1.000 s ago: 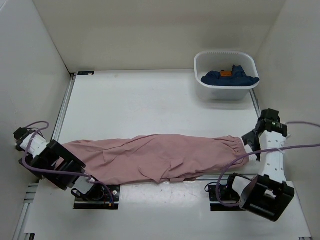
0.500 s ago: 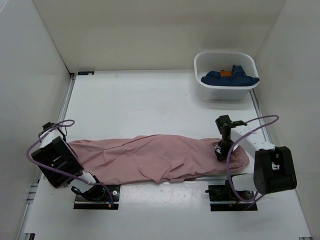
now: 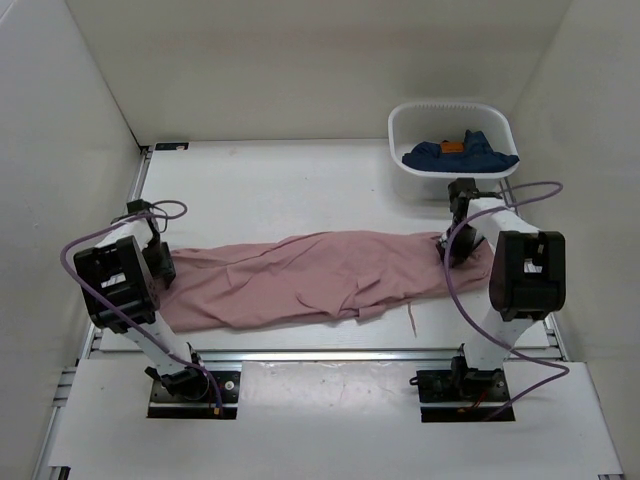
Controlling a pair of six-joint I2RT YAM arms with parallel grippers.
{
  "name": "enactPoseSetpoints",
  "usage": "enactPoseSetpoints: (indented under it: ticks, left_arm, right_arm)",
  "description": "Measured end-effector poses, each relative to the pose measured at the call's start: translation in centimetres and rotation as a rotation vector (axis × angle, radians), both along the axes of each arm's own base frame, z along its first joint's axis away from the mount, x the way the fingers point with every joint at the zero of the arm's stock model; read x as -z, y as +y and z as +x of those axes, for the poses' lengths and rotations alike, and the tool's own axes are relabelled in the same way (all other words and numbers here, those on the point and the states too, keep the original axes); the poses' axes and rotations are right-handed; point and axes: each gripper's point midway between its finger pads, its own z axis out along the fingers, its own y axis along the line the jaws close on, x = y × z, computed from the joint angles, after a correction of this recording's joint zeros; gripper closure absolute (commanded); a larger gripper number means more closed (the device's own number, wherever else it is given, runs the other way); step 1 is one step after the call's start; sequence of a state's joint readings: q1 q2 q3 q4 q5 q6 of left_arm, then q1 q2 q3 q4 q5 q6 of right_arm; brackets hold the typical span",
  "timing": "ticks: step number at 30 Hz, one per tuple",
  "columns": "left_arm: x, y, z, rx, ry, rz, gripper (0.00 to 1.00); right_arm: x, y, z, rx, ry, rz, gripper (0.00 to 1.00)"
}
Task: Fold and stack the trousers
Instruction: Fold the trousers
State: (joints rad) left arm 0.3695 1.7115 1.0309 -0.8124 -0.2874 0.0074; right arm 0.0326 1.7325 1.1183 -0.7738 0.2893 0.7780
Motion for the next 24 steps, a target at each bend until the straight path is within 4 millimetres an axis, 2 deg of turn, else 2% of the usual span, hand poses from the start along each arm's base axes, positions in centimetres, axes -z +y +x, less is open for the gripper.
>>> enactPoseSetpoints:
  ticks: [2, 3, 5, 6, 8, 10, 12, 14, 16, 18, 20, 23, 24]
  left_arm:
    - [-0.1, -0.3, 1.7, 0.028, -0.027, 0.002, 0.36]
    - [0.0, -0.4, 2.2, 0.037, -0.035, 0.004, 0.36]
    - [0.1, -0.6, 2.5, 0.044, -0.039, 0.002, 0.36]
    - [0.1, -0.6, 2.4, 0.044, -0.037, 0.001, 0.36]
    - [0.2, -0.7, 2.3, 0.044, -0.036, 0.001, 0.35]
    - [0.3, -0.7, 2.2, 0.044, -0.034, 0.0, 0.35]
    - [0.3, -0.7, 2.1, 0.044, -0.033, 0.0, 0.35]
    - [0.3, -0.8, 2.1, 0.044, -0.032, -0.002, 0.35]
    - [0.3, -0.8, 2.1, 0.045, -0.033, -0.003, 0.35]
    - [0.3, -0.8, 2.1, 0.045, -0.033, -0.003, 0.35]
    - [0.3, -0.8, 2.0, 0.045, -0.031, -0.005, 0.35]
    - [0.3, -0.9, 1.8, 0.045, -0.024, -0.006, 0.35]
    - [0.3, -0.9, 1.7, 0.044, -0.022, -0.007, 0.35]
  right_arm:
    - [-1.2, -0.2, 2.6, -0.026, -0.063, -0.009, 0.34]
    - [-1.8, -0.2, 3.6, -0.05, -0.089, -0.011, 0.19]
    - [-2.9, -0.2, 4.3, -0.089, -0.125, -0.012, 0.1]
    - [-3.4, -0.2, 4.2, -0.1, -0.131, -0.013, 0.01]
    - [-4.9, -0.3, 3.8, -0.121, -0.158, -0.019, 0.01]
    - [-7.5, -0.9, 3.1, -0.11, -0.221, -0.026, 0.01]
    - [-9.6, -2.2, 2.2, -0.065, -0.279, -0.03, 0.01]
    - [-10.1, -4.1, 1.0, 0.003, -0.296, -0.035, 0.01]
    - [-8.6, -5.7, -0.6, 0.073, -0.257, -0.027, 0.01]
    - [-5.7, -6.4, -2.0, 0.132, -0.199, 0.015, 0.01]
    - [-2.4, -6.3, -2.8, 0.173, -0.157, 0.08, 0.01]
    - [1.0, -5.4, -2.5, 0.193, -0.158, 0.151, 0.04]
    - [1.0, -5.3, -1.8, 0.198, -0.186, 0.162, 0.07]
